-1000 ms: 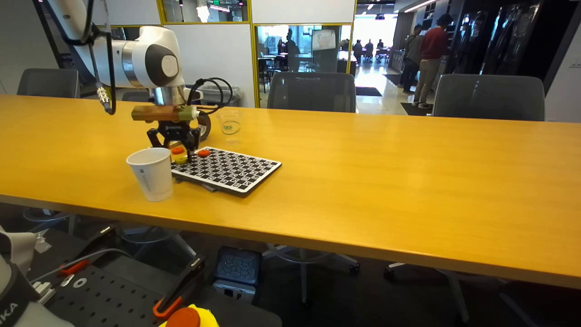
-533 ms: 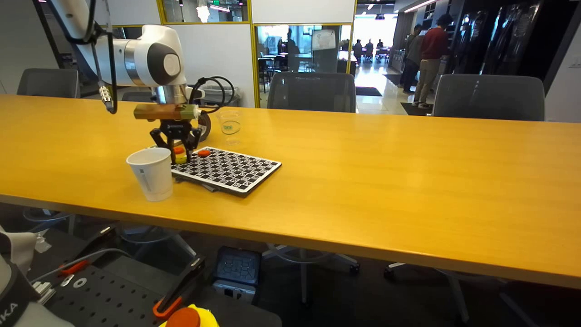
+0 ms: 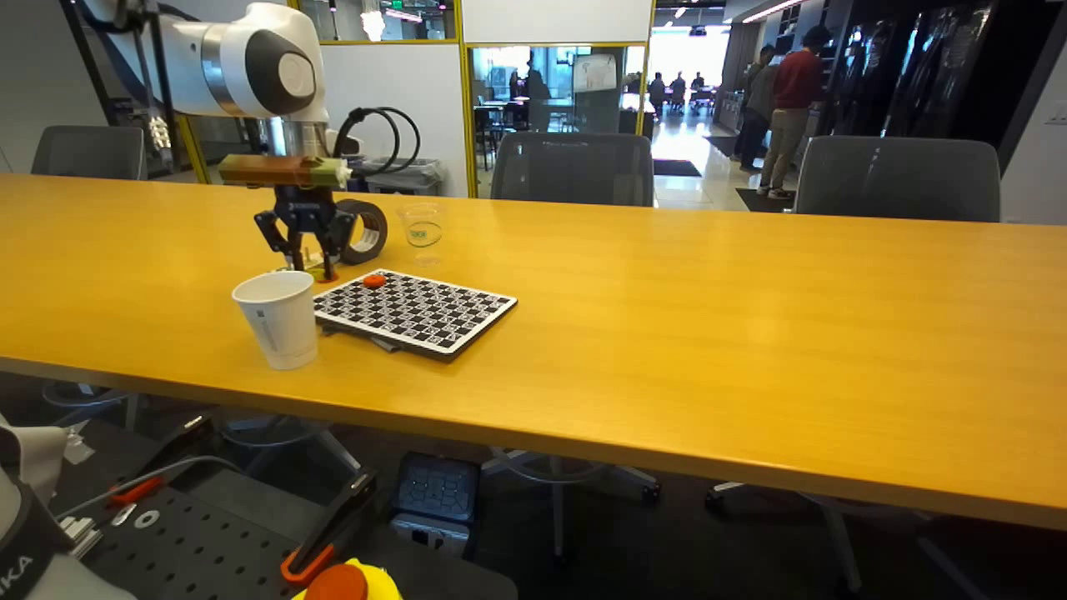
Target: Put the yellow object in the white cup and the orange object in the glass cup
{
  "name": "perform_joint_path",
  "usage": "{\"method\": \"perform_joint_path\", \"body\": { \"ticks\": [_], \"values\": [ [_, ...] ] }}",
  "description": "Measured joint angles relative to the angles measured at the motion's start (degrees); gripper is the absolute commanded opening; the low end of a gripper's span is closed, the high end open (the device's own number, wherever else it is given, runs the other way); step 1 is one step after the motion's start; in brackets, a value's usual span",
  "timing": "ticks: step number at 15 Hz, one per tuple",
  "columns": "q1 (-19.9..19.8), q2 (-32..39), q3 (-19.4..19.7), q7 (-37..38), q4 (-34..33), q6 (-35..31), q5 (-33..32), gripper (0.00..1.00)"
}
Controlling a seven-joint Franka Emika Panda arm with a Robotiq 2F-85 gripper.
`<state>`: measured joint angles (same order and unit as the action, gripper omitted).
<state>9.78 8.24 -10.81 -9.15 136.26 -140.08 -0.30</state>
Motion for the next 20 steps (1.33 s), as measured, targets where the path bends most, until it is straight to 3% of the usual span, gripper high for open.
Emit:
{"method": "perform_joint_path", "body": {
  "ticks": [10,18,19,20],
  "values": [
    [0.2,-21.43,0.25,0.04,11.08,10.41,2.09,0.17],
    [0.51,-26.55,2.74,-1.61,16.27,12.67,3.88,0.18],
    [0.51,-26.51,3.12,-1.98,16.43,12.69,4.09,0.23],
    [0.52,-26.42,3.46,-2.33,16.51,12.71,4.31,0.67]
  ]
}}
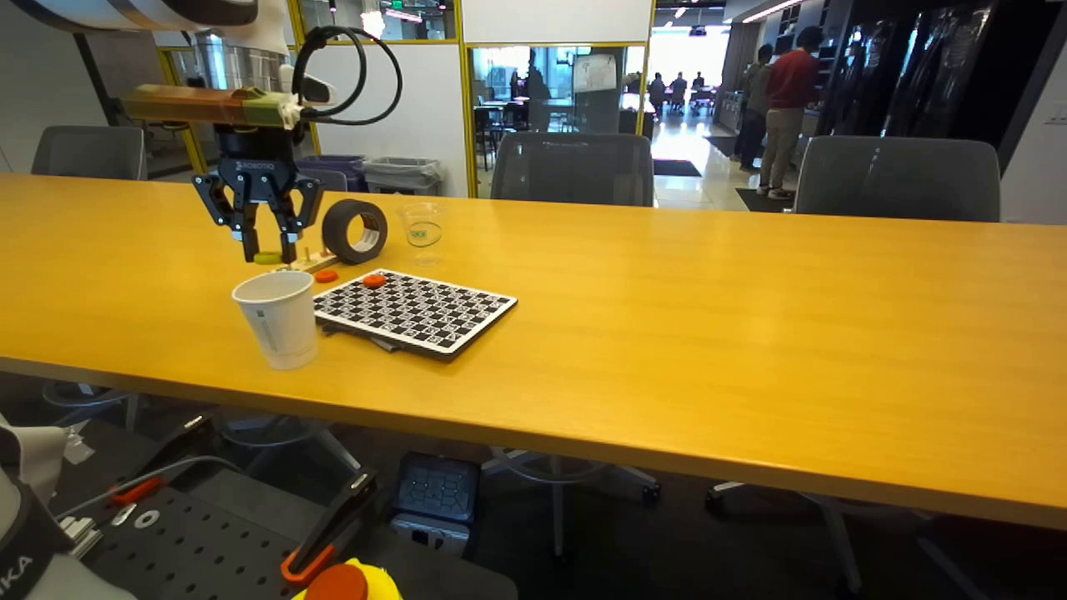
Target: Put the yellow object in the white cup and the orange object in the glass cup
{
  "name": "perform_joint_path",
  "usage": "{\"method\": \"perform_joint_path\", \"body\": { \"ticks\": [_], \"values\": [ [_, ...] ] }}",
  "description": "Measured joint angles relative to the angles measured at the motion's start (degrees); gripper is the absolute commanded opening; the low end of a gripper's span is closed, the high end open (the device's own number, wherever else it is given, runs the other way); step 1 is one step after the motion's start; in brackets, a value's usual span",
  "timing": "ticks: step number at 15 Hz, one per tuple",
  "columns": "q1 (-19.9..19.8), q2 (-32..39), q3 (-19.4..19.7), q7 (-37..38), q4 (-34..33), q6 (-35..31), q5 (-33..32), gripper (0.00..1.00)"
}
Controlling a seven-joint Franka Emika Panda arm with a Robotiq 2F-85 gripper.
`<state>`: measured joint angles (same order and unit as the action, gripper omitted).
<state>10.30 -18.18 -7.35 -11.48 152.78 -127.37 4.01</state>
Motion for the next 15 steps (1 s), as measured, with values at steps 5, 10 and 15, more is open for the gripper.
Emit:
{"method": "perform_joint_path", "body": {
  "ticks": [5,10,15],
  "values": [
    [0.05,0.24,0.97,-1.92,0.19,0.02,1.2,0.97],
    [1.12,0.26,0.87,-4.57,0.17,-0.58,1.29,1.0],
    [5.19,0.75,-0.91,-12.13,-0.62,-2.91,0.76,1.0]
  ]
}}
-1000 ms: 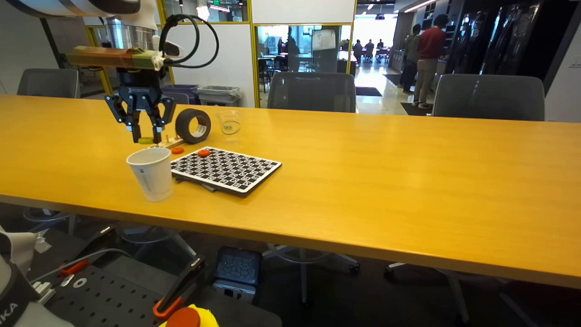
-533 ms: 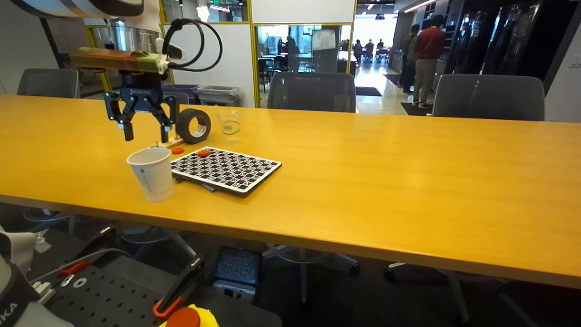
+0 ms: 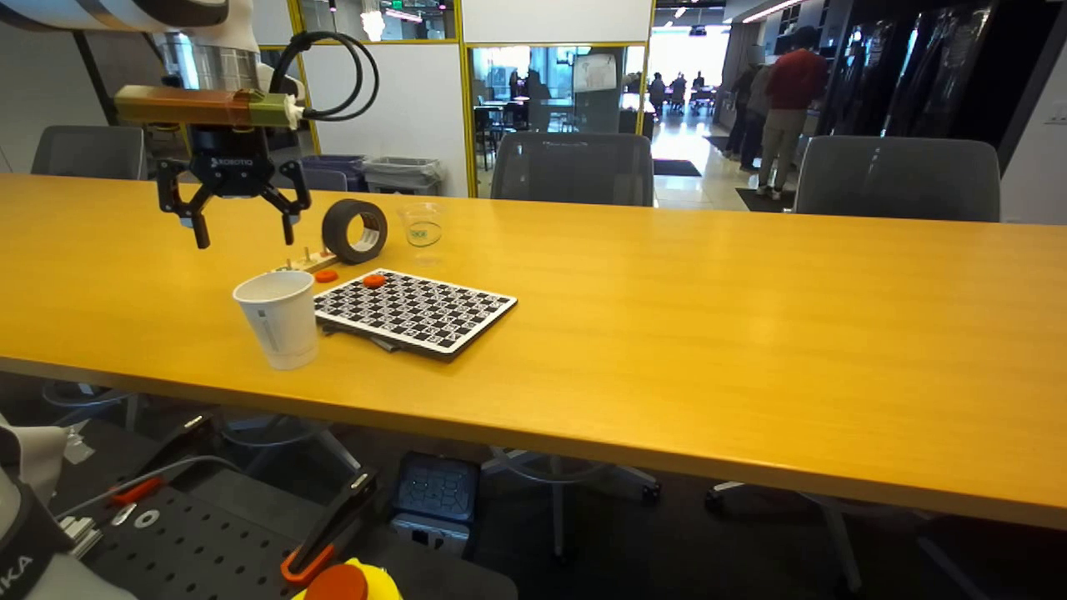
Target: Put the yellow object in the white cup and the orange object in the glass cup
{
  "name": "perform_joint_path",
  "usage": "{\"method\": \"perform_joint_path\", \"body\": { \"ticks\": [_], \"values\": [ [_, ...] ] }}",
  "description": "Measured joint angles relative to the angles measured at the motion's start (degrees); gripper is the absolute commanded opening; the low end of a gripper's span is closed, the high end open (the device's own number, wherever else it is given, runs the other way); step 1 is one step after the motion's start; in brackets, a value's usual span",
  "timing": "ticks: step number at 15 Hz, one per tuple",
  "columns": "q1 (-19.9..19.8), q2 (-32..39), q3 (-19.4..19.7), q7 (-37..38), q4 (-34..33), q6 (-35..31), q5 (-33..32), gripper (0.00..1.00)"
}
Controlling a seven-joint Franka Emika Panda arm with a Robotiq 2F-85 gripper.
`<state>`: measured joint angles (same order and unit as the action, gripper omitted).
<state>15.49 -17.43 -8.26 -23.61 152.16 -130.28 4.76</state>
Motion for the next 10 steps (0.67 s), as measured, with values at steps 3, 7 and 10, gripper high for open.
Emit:
{"method": "perform_joint_path", "body": {
  "ticks": [3,7,10],
  "values": [
    [2.84,1.7,-1.38,-4.59,-1.06,-1.42,-0.17,1.0],
    [5.47,4.95,-2.98,-11.08,-2.49,-4.78,-1.99,1.0],
    [6.51,8.2,-3.93,-17.04,-3.87,-8.08,-2.97,1.0]
  ]
}}
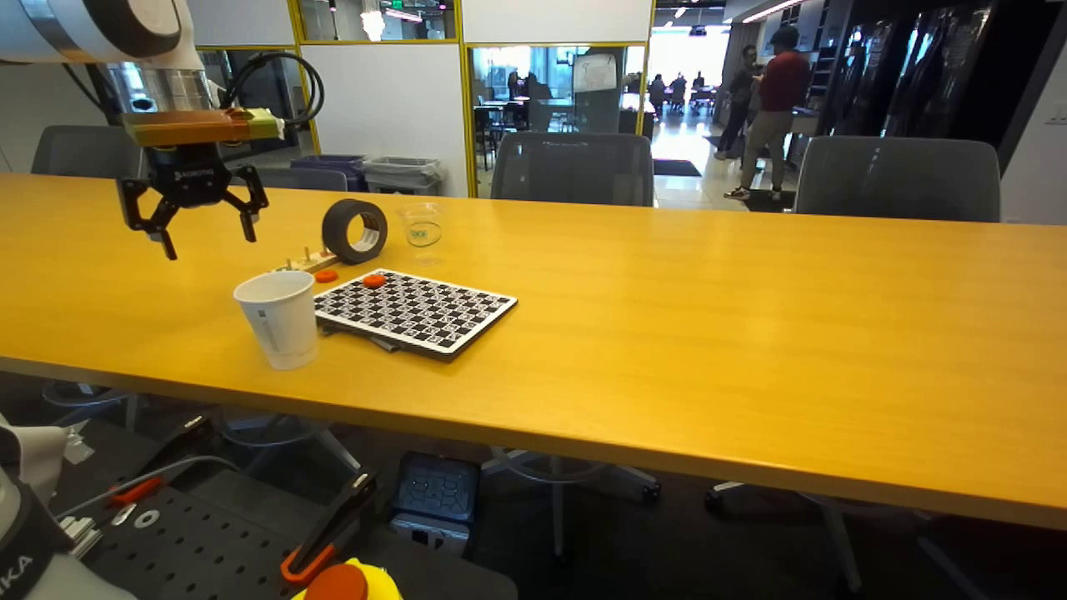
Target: Put the yellow object in the white cup and the orange object in the glass cup
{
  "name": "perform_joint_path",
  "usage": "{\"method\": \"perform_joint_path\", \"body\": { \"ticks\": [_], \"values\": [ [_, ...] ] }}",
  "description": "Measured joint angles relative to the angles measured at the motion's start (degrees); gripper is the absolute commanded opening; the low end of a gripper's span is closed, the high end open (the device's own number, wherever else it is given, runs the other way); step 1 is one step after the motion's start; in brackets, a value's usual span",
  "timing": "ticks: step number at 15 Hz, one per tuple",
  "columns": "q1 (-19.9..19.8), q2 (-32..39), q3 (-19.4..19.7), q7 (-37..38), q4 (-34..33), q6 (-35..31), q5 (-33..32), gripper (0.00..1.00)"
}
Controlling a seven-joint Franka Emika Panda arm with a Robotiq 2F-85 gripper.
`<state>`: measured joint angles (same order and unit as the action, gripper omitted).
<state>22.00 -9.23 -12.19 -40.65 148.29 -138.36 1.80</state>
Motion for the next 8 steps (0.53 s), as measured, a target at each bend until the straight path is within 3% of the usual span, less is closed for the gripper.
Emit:
{"method": "perform_joint_path", "body": {
  "ticks": [8],
  "values": [
    [-1.02,13.01,-0.93,-17.02,-7.5,-4.89,-0.03,1.0]
  ]
}}
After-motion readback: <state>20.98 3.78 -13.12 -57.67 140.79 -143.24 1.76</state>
